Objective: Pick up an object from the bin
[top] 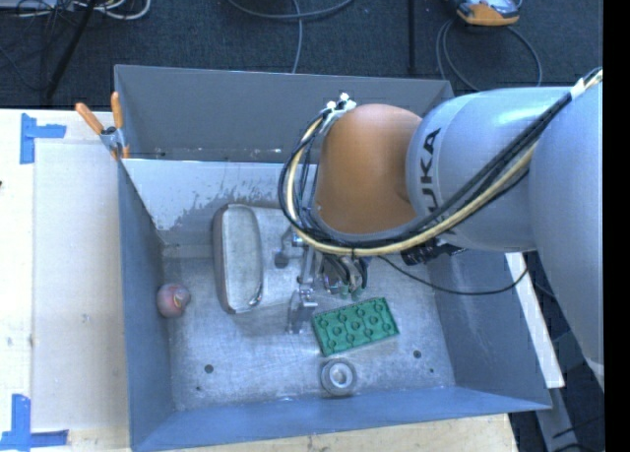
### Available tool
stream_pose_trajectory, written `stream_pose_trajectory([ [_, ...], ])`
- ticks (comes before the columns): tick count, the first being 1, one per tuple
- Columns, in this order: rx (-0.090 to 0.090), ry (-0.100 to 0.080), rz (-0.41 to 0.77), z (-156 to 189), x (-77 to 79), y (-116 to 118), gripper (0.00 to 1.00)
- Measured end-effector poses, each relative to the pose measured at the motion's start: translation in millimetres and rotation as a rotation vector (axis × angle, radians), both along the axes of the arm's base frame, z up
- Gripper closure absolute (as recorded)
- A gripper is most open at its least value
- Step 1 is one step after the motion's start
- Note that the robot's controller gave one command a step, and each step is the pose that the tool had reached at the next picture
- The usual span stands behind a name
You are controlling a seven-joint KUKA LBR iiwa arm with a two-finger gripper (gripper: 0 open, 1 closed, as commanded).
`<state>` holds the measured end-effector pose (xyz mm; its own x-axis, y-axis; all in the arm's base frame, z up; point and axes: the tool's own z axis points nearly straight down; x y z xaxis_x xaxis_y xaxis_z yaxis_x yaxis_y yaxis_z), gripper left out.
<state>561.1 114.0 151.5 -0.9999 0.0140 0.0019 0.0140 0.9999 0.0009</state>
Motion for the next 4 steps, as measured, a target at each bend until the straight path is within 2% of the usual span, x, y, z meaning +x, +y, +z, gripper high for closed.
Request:
stream_pose_trajectory([
  [1, 0.009, -0.008, 0.237, -75, -42.2, -79, 0.00],
  [2, 0.000, -0.007, 0.246, -35, -25.3, -72, 0.00],
  [3, 0.000, -0.010, 0.351, -80, -22.0, -128, 0.00],
  [4, 0.000, -0.007, 0.350, -78, -22.1, -127, 1.00],
])
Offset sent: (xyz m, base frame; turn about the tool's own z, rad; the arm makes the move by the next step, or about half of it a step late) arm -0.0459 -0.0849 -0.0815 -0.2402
